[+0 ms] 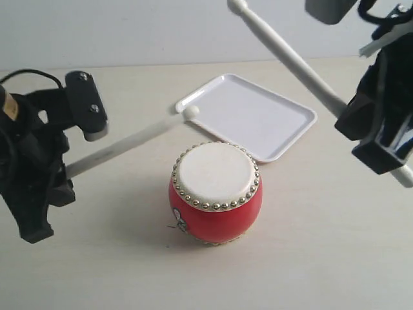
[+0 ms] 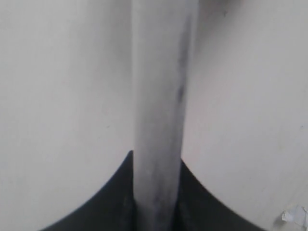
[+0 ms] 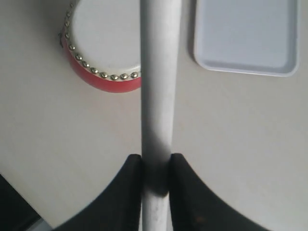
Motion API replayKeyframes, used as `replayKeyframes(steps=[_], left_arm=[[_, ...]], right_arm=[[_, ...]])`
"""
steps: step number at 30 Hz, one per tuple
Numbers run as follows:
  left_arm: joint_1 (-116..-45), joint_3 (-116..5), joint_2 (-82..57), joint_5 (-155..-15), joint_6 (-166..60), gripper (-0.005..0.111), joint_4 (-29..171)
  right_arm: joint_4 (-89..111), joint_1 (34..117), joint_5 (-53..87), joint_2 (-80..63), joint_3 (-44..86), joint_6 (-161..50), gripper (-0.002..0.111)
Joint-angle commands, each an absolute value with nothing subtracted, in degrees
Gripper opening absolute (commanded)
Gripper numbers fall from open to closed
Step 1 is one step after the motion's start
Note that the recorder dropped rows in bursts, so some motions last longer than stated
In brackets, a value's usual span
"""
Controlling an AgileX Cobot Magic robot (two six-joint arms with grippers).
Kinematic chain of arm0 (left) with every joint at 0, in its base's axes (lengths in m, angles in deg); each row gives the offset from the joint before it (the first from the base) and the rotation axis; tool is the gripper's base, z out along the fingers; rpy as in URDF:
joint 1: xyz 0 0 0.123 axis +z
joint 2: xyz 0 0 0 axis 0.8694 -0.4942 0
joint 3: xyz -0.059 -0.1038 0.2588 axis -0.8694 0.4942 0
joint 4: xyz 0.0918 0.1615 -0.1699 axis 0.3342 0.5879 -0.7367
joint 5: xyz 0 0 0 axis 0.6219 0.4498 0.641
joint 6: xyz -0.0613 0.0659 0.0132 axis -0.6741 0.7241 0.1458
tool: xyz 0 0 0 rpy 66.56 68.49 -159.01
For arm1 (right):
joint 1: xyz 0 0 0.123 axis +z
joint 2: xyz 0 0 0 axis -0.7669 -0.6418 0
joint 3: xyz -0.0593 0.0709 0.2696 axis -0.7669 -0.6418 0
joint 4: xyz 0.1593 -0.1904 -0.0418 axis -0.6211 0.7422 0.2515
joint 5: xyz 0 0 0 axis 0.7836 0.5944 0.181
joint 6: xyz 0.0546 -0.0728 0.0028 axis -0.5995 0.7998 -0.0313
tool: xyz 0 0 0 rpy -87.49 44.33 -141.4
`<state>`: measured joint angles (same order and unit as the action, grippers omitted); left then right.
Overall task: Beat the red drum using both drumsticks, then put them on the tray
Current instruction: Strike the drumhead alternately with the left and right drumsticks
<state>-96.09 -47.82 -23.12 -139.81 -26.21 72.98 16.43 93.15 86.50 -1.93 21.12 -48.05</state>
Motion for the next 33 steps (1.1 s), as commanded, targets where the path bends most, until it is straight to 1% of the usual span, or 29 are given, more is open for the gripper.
replayKeyframes(steps=[1, 5, 8, 12, 18, 26, 30, 33], left_arm=[[-96.76, -47.9, -31.08, -138.72, -25.91, 0.0, 72.57], [-99.63, -48.99, -36.19, -139.76, -26.4, 0.0, 73.78], [-101.77, -49.09, -38.76, -142.55, -30.08, 0.0, 78.99], [-101.78, -49.09, -38.38, -145.91, -32.5, 0.0, 81.9], [-101.64, -49.09, -29.74, -148.17, -32.5, 0.0, 81.95], [-101.64, -49.09, -13.56, -147.81, -32.5, 0.0, 81.75], [-101.64, -48.99, -10.47, -147.81, -32.76, 0.0, 79.58], [-101.64, -48.61, -10.3, -148.04, -32.91, 0.0, 78.26]], right_arm=[[17.44, 93.35, 86.6, -0.08, 21.36, -48.74, 0.0], [17.44, 93.35, 86.6, -0.31, 21.24, -48.74, 0.0], [17.44, 93.35, 86.6, -0.45, 21.24, -48.74, 0.0], [17.44, 93.35, 86.6, -0.45, 21.24, -48.74, 0.0], [17.2, 93.35, 86.6, -2.66, 19.24, -48.74, 0.0], [17.21, 93.35, 86.6, -12.65, 4.16, -48.74, 0.0], [17.21, 93.35, 86.6, -18.79, 3.64, -50.13, 0.0], [17.4, 93.35, 86.6, -20.02, 5.7, -50.36, 0.0]])
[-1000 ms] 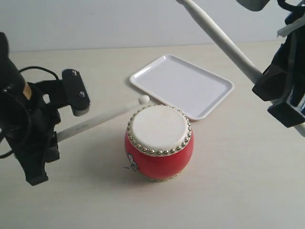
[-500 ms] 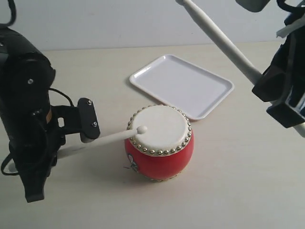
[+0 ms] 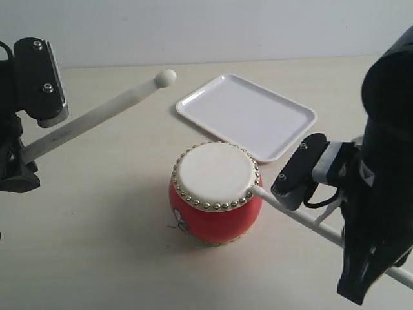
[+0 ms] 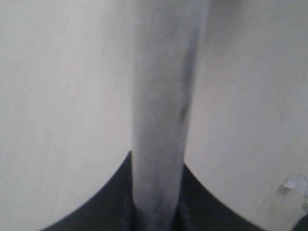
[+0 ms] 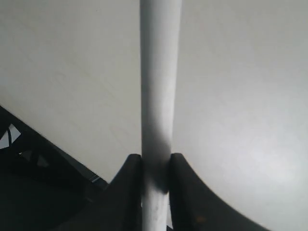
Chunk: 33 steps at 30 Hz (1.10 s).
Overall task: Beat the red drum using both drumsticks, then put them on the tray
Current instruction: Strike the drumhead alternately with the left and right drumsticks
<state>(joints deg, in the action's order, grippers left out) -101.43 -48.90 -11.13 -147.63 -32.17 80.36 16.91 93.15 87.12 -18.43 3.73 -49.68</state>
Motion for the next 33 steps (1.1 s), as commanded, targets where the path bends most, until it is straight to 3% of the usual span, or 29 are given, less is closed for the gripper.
replayKeyframes(steps=[1, 9, 20, 27, 33], left_arm=[[-101.64, -48.36, -10.3, -148.04, -32.91, 0.0, 78.27], [-101.64, -47.76, -10.3, -147.09, -32.07, 0.0, 78.38], [-101.64, -47.71, -10.3, -145.44, -32.07, 0.0, 78.05], [-101.64, -47.71, -12.49, -140.64, -30.09, 0.0, 78.06], [-101.64, -49.8, -23.1, -139.88, -29.28, 0.0, 78.17]], right_arm=[[17.4, 93.35, 86.6, -19.8, 6.83, -50.36, 0.0], [16.51, 93.35, 86.6, -16.22, 13.76, -51.26, 0.0], [17.21, 93.35, 86.6, -28.67, 10.3, -51.37, 0.0], [17.46, 93.35, 86.6, -17.53, 15.29, -51.51, 0.0], [17.46, 93.35, 86.6, -5.99, 18.39, -51.51, 0.0]])
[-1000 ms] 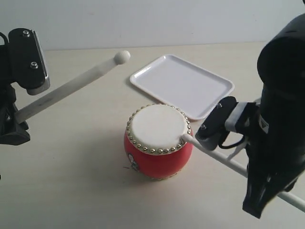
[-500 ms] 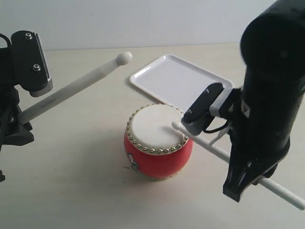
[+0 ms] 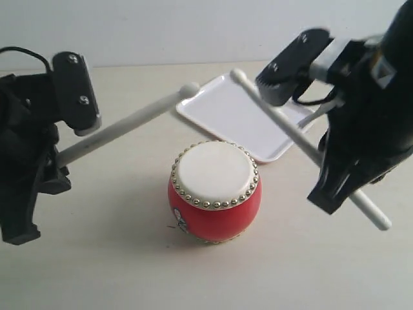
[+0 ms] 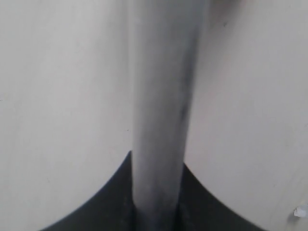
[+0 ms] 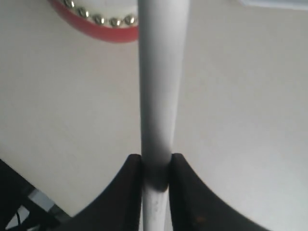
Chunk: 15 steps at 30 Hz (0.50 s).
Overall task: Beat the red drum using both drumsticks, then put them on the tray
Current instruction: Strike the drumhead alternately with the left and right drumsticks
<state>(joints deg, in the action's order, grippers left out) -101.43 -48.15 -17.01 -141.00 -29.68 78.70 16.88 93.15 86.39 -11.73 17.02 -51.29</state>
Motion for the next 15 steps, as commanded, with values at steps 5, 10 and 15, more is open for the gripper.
replayKeyframes(steps=[5, 10, 15], left_arm=[[-101.64, -53.17, -34.51, -140.57, -29.28, 0.0, 76.87], [-101.64, -55.39, -44.62, -151.0, -32.39, 0.0, 81.57], [-101.64, -57.5, -43.84, -152.37, -33.81, 0.0, 82.62]], right_arm=[[19.41, 93.35, 86.6, -1.95, 18.64, -51.51, 0.0], [20.15, 93.35, 86.6, -1.38, 18.64, -51.51, 0.0], [23.91, 93.35, 86.6, -1.38, 18.64, -51.51, 0.0]])
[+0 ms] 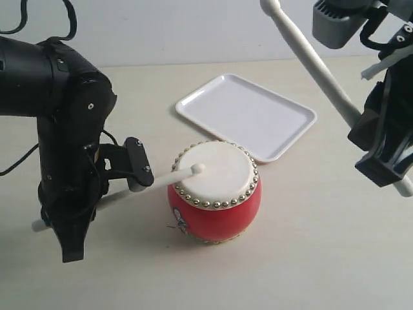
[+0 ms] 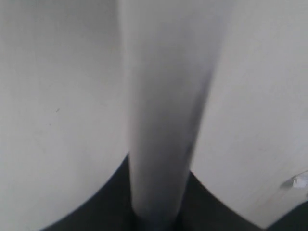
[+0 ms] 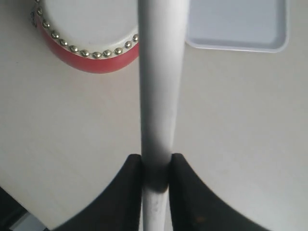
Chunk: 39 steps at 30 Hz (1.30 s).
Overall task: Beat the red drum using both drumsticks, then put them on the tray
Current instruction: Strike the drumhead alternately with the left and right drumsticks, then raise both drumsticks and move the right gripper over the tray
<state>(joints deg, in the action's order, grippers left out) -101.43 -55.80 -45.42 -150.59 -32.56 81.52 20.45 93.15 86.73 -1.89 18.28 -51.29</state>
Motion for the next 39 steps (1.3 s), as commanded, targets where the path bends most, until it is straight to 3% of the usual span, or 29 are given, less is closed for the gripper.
replayKeyframes(steps=[1, 5, 11, 23, 39], left_arm=[[-101.64, -57.84, -42.57, -152.05, -33.81, 0.0, 82.54], [-100.84, -57.96, -35.31, -145.8, -33.81, 0.0, 78.54], [-98.0, -50.58, -25.72, -122.65, -33.66, 0.0, 69.0], [-98.0, -33.3, -17.35, -99.99, -38.61, 0.0, 62.58], [-98.0, -30.75, -17.03, -95.93, -38.47, 0.0, 62.58]], right_arm=[[24.91, 93.35, 86.6, -1.38, 18.64, -51.51, 0.0], [31.67, 93.35, 86.6, -1.96, 18.64, -51.8, 0.0], [38.1, 87.68, 86.6, -11.19, 22.74, -53.53, 0.0], [22.72, 71.83, 86.6, -43.49, 52.02, -37.28, 0.0], [12.47, 68.42, 86.6, -77.04, 83.07, -29.17, 0.0]])
